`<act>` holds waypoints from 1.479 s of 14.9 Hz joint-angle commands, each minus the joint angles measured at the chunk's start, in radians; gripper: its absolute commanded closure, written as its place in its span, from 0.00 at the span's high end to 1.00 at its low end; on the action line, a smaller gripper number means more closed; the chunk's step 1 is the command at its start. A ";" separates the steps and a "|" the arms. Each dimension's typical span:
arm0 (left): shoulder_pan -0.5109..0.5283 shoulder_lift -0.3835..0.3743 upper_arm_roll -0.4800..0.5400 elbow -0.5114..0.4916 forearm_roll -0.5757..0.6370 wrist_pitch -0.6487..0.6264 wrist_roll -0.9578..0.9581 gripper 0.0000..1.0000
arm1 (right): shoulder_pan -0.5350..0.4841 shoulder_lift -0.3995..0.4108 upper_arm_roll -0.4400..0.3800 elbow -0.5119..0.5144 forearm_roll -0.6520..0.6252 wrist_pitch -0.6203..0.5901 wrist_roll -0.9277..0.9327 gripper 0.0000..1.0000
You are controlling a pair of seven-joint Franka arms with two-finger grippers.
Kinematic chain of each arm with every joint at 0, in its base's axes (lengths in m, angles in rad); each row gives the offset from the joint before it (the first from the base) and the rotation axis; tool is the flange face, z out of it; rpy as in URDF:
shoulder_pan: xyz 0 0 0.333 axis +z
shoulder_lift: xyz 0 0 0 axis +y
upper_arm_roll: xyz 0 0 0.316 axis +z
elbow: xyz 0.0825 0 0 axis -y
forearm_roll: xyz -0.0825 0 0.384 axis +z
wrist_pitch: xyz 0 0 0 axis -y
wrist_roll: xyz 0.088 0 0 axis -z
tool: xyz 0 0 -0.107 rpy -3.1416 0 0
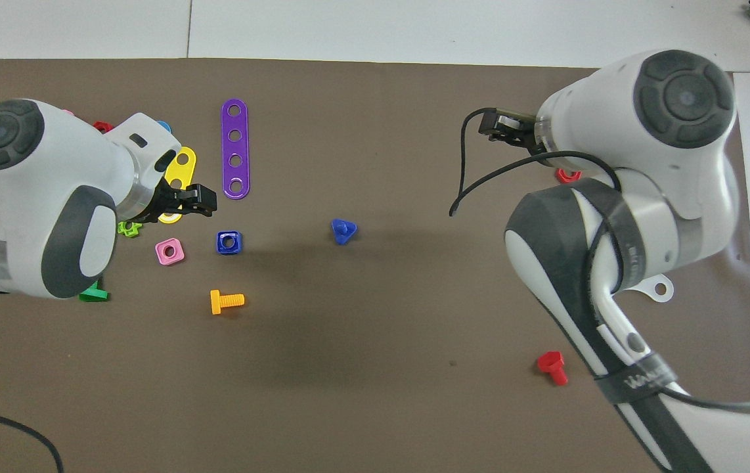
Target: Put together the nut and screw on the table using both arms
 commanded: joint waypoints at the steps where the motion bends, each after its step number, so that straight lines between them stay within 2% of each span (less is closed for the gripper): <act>1: -0.046 0.026 0.018 -0.053 0.000 0.079 -0.084 0.86 | -0.048 -0.087 0.016 -0.060 0.032 -0.105 -0.092 1.00; 5: -0.058 0.106 0.018 -0.060 0.032 0.164 -0.110 0.82 | -0.111 -0.167 0.016 -0.109 0.032 -0.226 -0.213 1.00; 9: -0.045 0.112 0.018 -0.070 0.046 0.188 -0.095 0.80 | -0.177 -0.199 0.016 -0.109 0.032 -0.292 -0.331 1.00; 14: -0.038 0.109 0.016 -0.086 0.046 0.201 -0.067 0.72 | -0.243 -0.211 0.014 -0.098 0.031 -0.320 -0.451 1.00; 19: -0.040 0.106 0.016 -0.096 0.046 0.184 -0.064 0.65 | -0.232 -0.178 0.017 0.024 0.008 -0.380 -0.454 1.00; 22: -0.040 0.104 0.016 -0.097 0.046 0.181 -0.050 0.60 | -0.235 -0.173 0.020 0.032 -0.007 -0.374 -0.456 1.00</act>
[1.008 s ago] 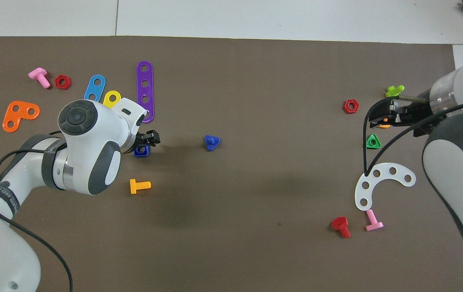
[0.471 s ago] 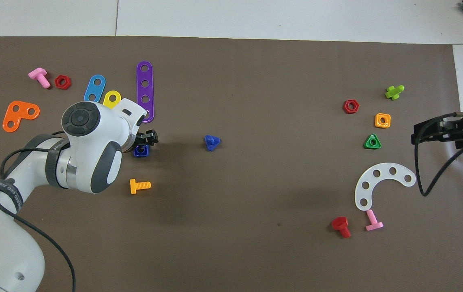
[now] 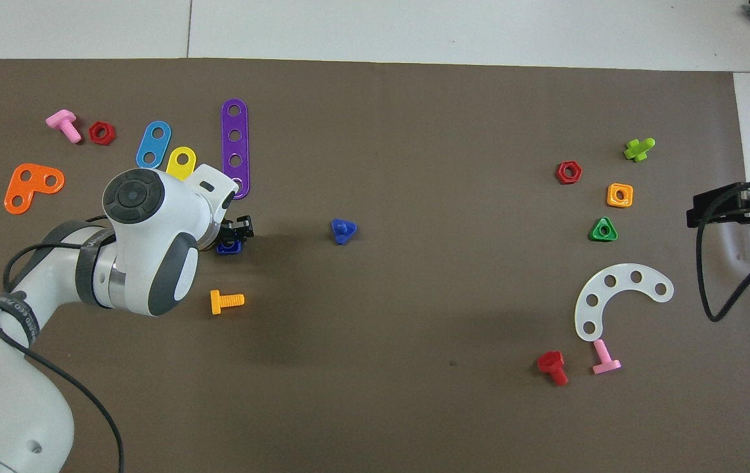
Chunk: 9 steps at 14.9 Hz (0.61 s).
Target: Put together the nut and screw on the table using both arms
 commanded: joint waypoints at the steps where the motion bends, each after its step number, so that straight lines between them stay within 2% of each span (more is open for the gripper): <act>1: -0.002 -0.024 0.005 -0.030 0.017 0.004 0.014 0.59 | -0.006 0.023 0.009 0.023 -0.017 -0.007 -0.024 1.00; 5: -0.002 -0.024 0.005 -0.030 0.017 -0.009 0.016 0.53 | -0.004 0.018 0.009 0.003 -0.014 0.012 -0.023 1.00; 9: 0.000 -0.025 0.005 -0.030 0.017 -0.010 0.068 0.40 | -0.006 0.017 0.010 -0.001 -0.013 0.012 -0.023 1.00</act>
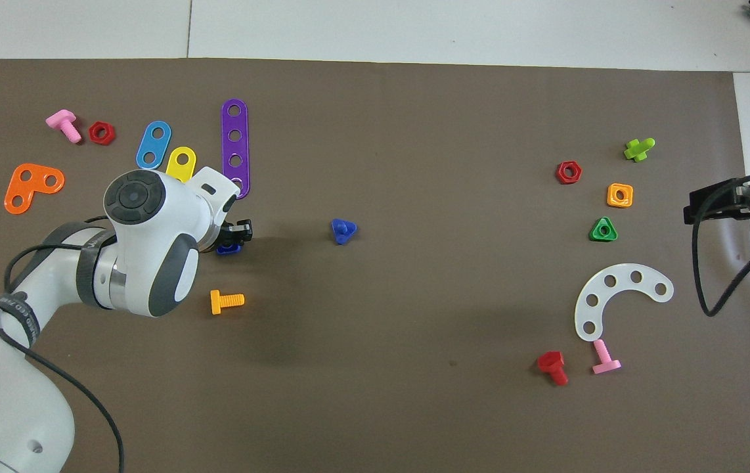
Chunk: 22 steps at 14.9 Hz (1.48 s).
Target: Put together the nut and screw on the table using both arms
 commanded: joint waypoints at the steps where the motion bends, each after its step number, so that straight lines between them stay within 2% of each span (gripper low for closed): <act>1: 0.000 -0.024 0.005 -0.027 0.016 -0.007 0.023 0.35 | -0.006 -0.002 0.008 -0.005 -0.008 0.009 -0.023 1.00; 5: 0.000 -0.018 0.005 -0.001 0.016 -0.021 0.023 0.27 | -0.006 -0.004 0.008 -0.005 -0.003 0.009 -0.016 1.00; 8: -0.017 0.009 0.005 0.110 0.016 -0.088 0.019 0.27 | -0.006 -0.004 0.008 -0.005 0.003 0.009 -0.013 1.00; 11: -0.077 0.036 0.003 0.232 0.000 -0.197 -0.003 0.27 | 0.001 0.004 0.013 0.018 0.006 -0.011 0.005 1.00; 17: -0.218 0.138 0.005 0.444 -0.039 -0.311 -0.193 0.27 | 0.000 -0.010 0.013 -0.023 0.006 -0.002 0.010 1.00; 22: -0.275 0.200 0.005 0.504 -0.043 -0.309 -0.261 0.26 | -0.003 -0.010 0.013 -0.025 0.006 0.000 0.004 1.00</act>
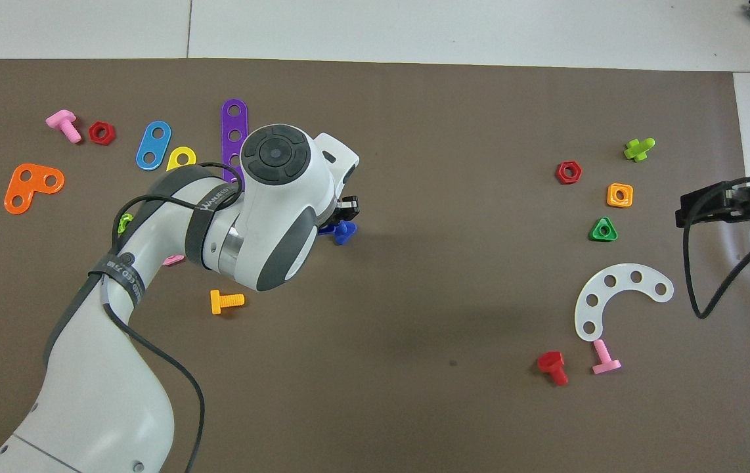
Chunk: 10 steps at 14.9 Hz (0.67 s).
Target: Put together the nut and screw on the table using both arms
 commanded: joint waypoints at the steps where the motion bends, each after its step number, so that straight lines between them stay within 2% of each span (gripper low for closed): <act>1: -0.027 0.043 0.018 0.061 -0.024 -0.033 -0.027 0.25 | -0.008 -0.010 0.006 -0.015 0.005 0.003 0.001 1.00; 10: -0.041 0.063 0.018 0.059 -0.033 -0.001 -0.029 0.25 | -0.014 -0.016 0.006 -0.024 0.005 0.005 -0.006 1.00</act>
